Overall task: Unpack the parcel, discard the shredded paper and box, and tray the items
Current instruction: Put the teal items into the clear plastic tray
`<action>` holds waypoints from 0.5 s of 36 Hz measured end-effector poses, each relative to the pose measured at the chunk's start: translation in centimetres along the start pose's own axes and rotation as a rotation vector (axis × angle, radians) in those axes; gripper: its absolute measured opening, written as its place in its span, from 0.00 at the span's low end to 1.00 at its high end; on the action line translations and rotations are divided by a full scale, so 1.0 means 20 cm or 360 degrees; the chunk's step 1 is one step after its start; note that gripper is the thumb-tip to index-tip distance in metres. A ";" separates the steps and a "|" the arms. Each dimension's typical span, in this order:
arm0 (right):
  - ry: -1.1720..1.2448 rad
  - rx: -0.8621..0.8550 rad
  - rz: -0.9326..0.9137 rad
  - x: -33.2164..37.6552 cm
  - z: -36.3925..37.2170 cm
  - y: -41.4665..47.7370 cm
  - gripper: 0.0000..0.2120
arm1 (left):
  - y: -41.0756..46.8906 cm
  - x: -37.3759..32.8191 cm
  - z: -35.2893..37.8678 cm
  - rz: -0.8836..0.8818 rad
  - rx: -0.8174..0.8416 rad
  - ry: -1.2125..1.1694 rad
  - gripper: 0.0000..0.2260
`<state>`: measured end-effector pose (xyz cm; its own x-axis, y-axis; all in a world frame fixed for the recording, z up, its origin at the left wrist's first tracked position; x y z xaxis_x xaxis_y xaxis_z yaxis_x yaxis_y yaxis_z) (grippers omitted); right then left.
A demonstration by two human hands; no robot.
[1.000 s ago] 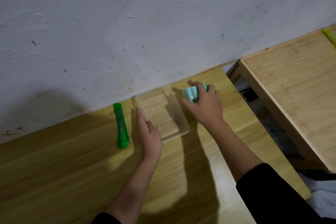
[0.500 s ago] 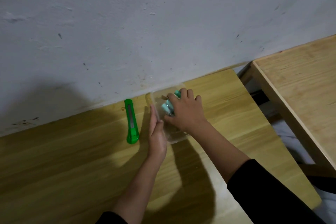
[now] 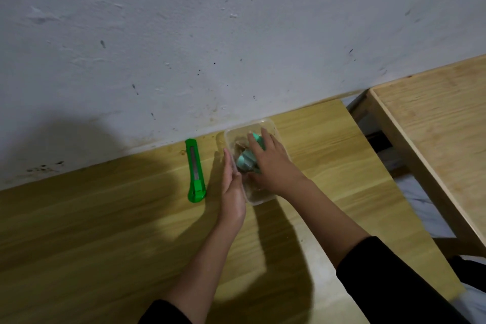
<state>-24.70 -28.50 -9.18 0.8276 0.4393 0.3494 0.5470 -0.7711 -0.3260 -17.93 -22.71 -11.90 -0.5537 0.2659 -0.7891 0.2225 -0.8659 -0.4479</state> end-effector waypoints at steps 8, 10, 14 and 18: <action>0.0061 -0.0060 0.0042 -0.02 0.03 -0.03 0.39 | 0.00 0.02 0.01 0.0007 -0.0064 -0.0086 0.25; 0.0046 -0.0070 0.0018 -0.02 0.02 -0.01 0.39 | 0.00 0.02 0.01 -0.0005 -0.0061 -0.0064 0.25; 0.0004 -0.0120 -0.0047 -0.01 -0.02 -0.02 0.39 | 0.00 0.02 0.01 -0.0023 -0.0077 -0.0023 0.25; -0.0062 -0.0353 -0.0049 0.03 -0.06 -0.10 0.36 | 0.00 0.03 0.00 -0.0027 -0.0109 0.0023 0.25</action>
<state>-25.44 -27.32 -7.21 0.8177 0.4783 0.3204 0.5343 -0.8377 -0.1131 -18.20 -22.53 -12.45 -0.5465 0.2868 -0.7868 0.2676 -0.8305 -0.4886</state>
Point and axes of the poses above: each hand's wrist, its own y-axis towards the middle knuckle, its own z-axis out of the palm, x = y × z, the point moved 10 cm from there along y, towards the middle knuckle, and after that the axes turned 6 degrees about -z, right-handed, at the moved point
